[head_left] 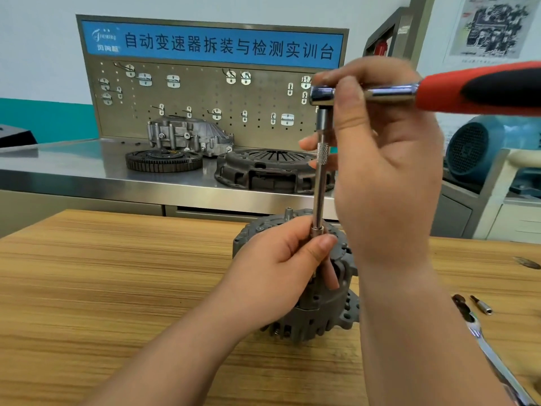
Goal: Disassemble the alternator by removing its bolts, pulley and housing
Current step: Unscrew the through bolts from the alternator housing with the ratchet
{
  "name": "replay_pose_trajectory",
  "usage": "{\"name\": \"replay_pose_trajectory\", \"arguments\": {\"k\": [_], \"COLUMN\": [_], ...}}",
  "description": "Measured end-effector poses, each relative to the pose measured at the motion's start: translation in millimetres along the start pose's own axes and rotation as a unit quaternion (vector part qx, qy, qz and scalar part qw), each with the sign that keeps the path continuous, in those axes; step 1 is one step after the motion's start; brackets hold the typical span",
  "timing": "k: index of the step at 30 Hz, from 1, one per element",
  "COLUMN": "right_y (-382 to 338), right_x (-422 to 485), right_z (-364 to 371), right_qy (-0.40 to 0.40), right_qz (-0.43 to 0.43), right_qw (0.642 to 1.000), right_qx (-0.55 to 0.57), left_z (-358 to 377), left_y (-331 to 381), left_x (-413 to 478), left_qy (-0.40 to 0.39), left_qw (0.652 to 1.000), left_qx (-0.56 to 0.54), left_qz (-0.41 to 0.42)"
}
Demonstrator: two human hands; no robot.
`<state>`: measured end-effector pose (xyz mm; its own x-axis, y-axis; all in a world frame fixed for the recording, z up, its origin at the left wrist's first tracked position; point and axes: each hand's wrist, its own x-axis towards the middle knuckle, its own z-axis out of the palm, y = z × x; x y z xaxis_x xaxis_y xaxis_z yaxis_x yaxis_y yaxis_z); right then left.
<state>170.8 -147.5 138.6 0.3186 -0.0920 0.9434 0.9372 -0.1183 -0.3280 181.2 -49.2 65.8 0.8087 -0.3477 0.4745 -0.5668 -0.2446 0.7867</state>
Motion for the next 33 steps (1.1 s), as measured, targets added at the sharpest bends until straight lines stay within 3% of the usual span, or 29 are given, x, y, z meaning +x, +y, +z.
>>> {"name": "replay_pose_trajectory", "arguments": {"k": [2,5,10,13,16,19,21,23,27,30,33], "right_y": [0.5,-1.7,1.5,3.9,5.4,4.9,6.4,7.0,0.0,-1.4,0.1], "right_x": [-1.4,-1.1,3.8,4.5,1.7,0.7,-0.7,-2.8,-2.3,1.7,4.6], "right_z": [1.9,1.7,-5.7,-8.5,-5.2,-3.0,-1.8,0.1,2.5,0.0,-4.3], "right_qy": [0.015,0.026,0.037,0.013,0.015,0.033,0.033,0.051,0.069,0.062,0.040], "right_qz": [0.009,0.111,0.268,0.280,0.232,0.068,-0.046,-0.059,0.111,0.230,0.271], "right_qw": [1.000,0.984,0.875,0.853,0.909,0.993,0.996,0.992,0.986,0.919,0.875], "right_qx": [0.001,0.133,0.401,0.439,0.346,0.088,-0.066,-0.097,0.105,0.313,0.400], "left_z": [0.3,-1.0,-0.8,-1.0,-1.2,-0.4,0.4,1.2,0.3,-1.3,-1.0], "left_y": [0.0,-1.1,-0.2,-0.7,-0.9,-0.1,0.2,-0.4,-1.6,0.3,0.5], "left_x": [-0.1,-0.8,-1.6,-1.1,-0.9,-1.2,-0.7,-0.3,-2.1,-4.1,-3.5], "left_qy": [0.000,-0.001,-0.003,-0.009,-0.007,-0.004,0.004,0.006,0.008,0.007,-0.004], "left_qw": [1.000,1.000,0.999,0.999,1.000,1.000,1.000,1.000,0.999,0.999,0.999], "left_qx": [-0.002,-0.016,-0.001,0.008,0.021,0.022,0.020,0.015,0.010,0.007,-0.002], "left_qz": [0.002,0.013,0.040,0.030,0.015,0.003,0.005,0.010,0.032,0.044,0.035]}}
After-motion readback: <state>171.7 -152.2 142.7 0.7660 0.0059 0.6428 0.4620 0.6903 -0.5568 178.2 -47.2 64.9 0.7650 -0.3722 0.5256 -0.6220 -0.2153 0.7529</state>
